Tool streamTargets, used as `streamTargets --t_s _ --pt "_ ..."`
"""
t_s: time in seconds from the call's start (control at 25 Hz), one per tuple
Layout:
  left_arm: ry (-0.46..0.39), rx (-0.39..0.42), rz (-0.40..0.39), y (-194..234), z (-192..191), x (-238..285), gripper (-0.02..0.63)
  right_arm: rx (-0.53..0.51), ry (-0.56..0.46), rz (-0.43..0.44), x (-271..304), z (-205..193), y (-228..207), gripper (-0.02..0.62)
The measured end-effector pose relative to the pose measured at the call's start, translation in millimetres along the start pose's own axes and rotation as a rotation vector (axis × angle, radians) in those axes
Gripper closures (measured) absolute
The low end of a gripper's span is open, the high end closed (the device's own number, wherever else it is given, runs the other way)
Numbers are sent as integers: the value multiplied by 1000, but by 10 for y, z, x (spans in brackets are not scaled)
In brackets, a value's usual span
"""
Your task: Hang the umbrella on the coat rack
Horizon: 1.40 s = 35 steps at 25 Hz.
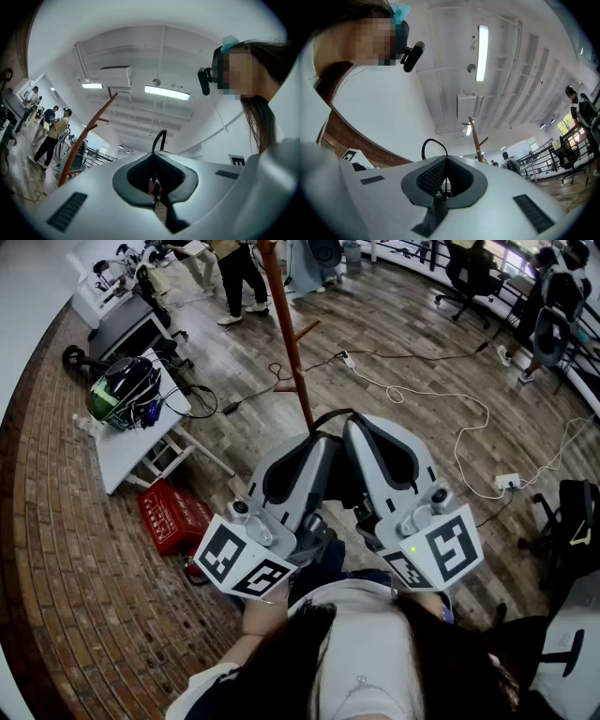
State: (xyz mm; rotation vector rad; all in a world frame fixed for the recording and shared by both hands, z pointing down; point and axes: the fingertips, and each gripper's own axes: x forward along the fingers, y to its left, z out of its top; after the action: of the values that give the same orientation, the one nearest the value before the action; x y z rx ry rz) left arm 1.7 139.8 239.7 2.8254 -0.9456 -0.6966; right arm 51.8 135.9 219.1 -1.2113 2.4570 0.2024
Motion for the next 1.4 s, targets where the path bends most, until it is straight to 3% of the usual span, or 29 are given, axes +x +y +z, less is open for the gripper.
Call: streamTargets --t_s 0.72,1.4 --pt "18 -30 14 458 -68 262 594 48 19 2 379 -223 -300 560" --pt "15 -41 -63 1187 169 617 594 27 -8 -41 1169 -349 -548 560"
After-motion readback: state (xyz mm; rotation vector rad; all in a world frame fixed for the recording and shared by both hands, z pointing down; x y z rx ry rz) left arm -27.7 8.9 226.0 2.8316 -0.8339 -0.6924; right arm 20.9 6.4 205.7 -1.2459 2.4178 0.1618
